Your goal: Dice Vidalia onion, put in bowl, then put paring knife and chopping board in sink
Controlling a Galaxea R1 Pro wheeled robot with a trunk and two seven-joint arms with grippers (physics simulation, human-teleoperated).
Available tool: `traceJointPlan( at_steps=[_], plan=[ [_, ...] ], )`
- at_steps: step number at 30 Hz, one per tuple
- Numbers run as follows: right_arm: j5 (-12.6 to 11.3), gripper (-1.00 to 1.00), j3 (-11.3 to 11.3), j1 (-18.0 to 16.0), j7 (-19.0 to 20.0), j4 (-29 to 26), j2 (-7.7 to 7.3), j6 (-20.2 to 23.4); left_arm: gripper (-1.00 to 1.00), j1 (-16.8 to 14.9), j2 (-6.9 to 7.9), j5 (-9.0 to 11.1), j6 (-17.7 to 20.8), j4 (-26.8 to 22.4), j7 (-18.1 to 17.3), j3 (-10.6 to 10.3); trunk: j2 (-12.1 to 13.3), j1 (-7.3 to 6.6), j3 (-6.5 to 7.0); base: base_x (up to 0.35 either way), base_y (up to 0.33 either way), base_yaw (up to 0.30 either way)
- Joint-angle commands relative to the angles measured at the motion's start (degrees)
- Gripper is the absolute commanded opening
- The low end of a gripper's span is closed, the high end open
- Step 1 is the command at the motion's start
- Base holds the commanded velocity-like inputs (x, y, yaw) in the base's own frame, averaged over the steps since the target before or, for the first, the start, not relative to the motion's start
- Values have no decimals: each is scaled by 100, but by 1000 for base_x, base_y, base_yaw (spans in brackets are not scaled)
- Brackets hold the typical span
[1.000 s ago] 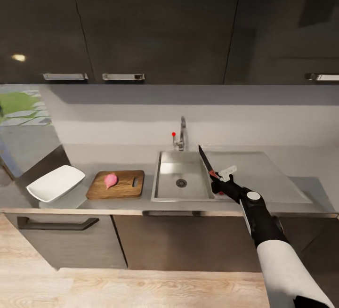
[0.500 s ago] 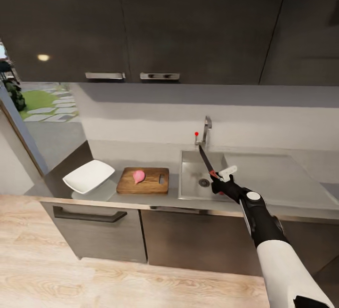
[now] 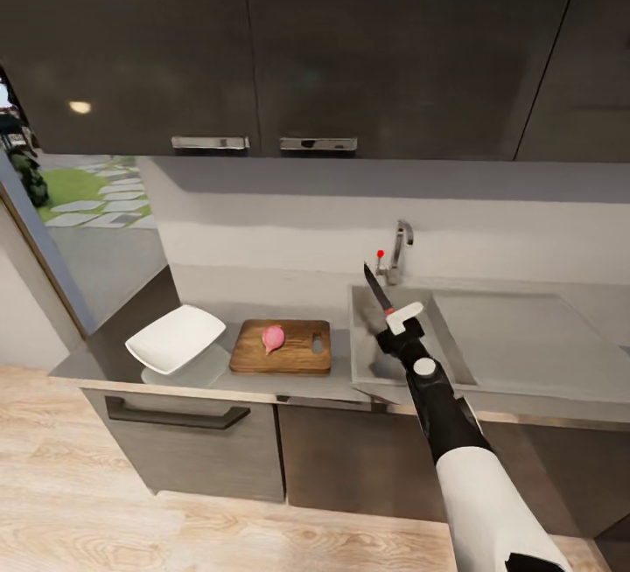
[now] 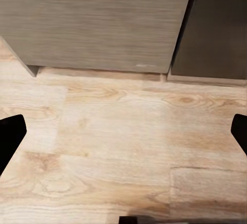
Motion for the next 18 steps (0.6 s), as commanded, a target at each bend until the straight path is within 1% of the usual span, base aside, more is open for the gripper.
traceJointPlan(
  at_steps=[1,3,6,8,9,11,12,13,14,18],
  plan=[
    [179,-100,-28,-3,-42,-11,9,-54,100,-1,10,43,-9,-8,50,-48,-12,4,-11,17,5,0],
    [342,-100,-28,2,-148,-9,9,-121,100,-1,10,43,-8,-8,50,-48,-12,4,-11,8,3,0],
    [443,-100,-28,4,-206,83,9,-142,100,-1,10,43,-8,-8,52,-48,-12,4,-11,2,1,0],
    [774,-100,-23,4,-413,292,9,-150,100,-1,8,43,-8,4,51,-48,-12,4,-11,0,0,0],
    [1071,-100,-21,5,-674,432,9,-155,100,-1,5,43,-8,21,51,-46,-12,4,-11,0,0,0],
    [1471,-100,-18,5,-1182,667,9,-161,100,-1,3,43,-8,42,50,-44,-12,4,-11,0,0,0],
    [1654,-100,1,5,-1608,842,9,-166,100,-1,2,43,-8,48,50,-44,-12,4,-11,0,0,0],
    [1748,-100,57,5,-1951,984,9,-170,100,-1,2,43,-8,51,50,-45,-12,4,-11,36,20,0],
    [1783,-100,109,5,-2093,1041,9,-173,100,-1,2,43,-8,52,50,-46,-12,4,-11,77,67,0],
    [1840,-100,267,4,-2314,1124,9,-190,100,-1,2,43,-8,59,50,-45,-12,4,-11,142,168,0]
  ],
)
